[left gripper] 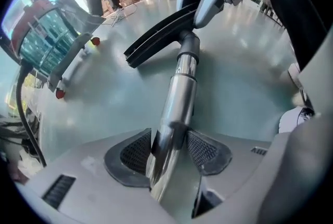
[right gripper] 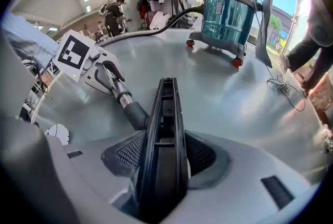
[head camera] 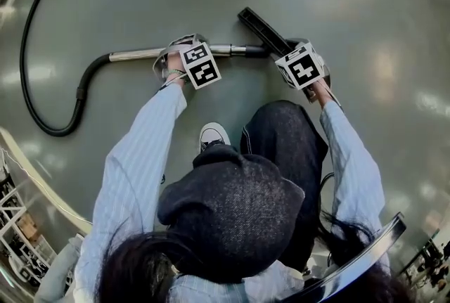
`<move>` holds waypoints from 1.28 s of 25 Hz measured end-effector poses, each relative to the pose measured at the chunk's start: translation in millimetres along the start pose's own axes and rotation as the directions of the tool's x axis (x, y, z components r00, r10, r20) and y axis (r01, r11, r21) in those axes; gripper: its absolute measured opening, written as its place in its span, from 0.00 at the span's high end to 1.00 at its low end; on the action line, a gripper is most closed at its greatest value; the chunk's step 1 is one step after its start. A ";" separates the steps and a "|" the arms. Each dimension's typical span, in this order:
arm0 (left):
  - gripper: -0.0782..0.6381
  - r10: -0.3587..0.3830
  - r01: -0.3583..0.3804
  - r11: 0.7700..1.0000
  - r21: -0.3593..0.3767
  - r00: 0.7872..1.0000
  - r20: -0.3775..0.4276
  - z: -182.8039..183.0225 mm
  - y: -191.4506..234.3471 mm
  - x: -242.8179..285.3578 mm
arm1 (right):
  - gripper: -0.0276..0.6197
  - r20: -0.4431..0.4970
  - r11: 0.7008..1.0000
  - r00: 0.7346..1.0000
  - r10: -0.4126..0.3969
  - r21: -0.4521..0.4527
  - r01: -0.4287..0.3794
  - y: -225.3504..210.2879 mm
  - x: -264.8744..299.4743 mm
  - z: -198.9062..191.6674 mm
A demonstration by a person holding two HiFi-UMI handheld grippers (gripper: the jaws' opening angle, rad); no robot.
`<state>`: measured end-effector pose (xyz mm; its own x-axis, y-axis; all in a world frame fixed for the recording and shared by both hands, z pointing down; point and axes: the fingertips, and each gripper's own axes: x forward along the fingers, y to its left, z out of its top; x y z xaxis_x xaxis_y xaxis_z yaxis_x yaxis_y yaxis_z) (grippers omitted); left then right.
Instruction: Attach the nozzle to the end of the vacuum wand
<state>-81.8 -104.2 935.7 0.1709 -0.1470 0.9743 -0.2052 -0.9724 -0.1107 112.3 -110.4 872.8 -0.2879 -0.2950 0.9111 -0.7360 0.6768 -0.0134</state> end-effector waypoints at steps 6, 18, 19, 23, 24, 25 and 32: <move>0.60 -0.016 0.026 0.995 -0.093 0.993 0.113 -11.1 -0.5 -2.9 | 0.60 -0.071 1.000 0.997 0.015 0.015 -0.014 3.2 2.1 -37.9; 0.57 -0.029 0.052 0.990 -0.134 0.986 0.167 -6.0 -23.6 -2.0 | 0.61 -0.043 0.993 0.996 0.082 0.090 -0.077 18.8 -7.8 -56.8; 0.57 -0.025 0.049 0.990 -0.133 0.985 0.172 -7.1 -27.0 -0.8 | 0.61 -0.035 0.990 0.995 0.091 0.110 -0.087 23.1 -7.8 -60.7; 0.57 -0.006 0.030 0.989 -0.143 0.987 0.164 -4.4 -33.7 1.6 | 0.61 0.003 0.982 0.995 0.097 0.162 -0.096 25.7 -7.2 -67.4; 0.57 0.002 0.023 0.988 -0.155 0.987 0.162 -3.0 -31.8 1.1 | 0.61 0.003 0.983 0.996 0.093 0.157 -0.093 22.3 -6.1 -64.4; 0.57 0.010 0.017 0.986 -0.165 0.986 0.164 -2.5 -28.4 0.6 | 0.61 -0.001 0.986 0.996 0.088 0.143 -0.087 18.7 -4.5 -59.0; 0.57 0.036 -0.010 0.986 -0.165 0.987 0.155 -4.9 -22.2 4.3 | 0.61 -0.009 0.994 0.998 0.062 0.090 -0.061 14.7 -2.8 -50.9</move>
<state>-81.3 -82.3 943.3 0.3103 -0.2083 0.9276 -0.3630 -0.9277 -0.0869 133.5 -65.3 891.0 -0.3277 -0.2462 0.9121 -0.7693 0.6300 -0.1064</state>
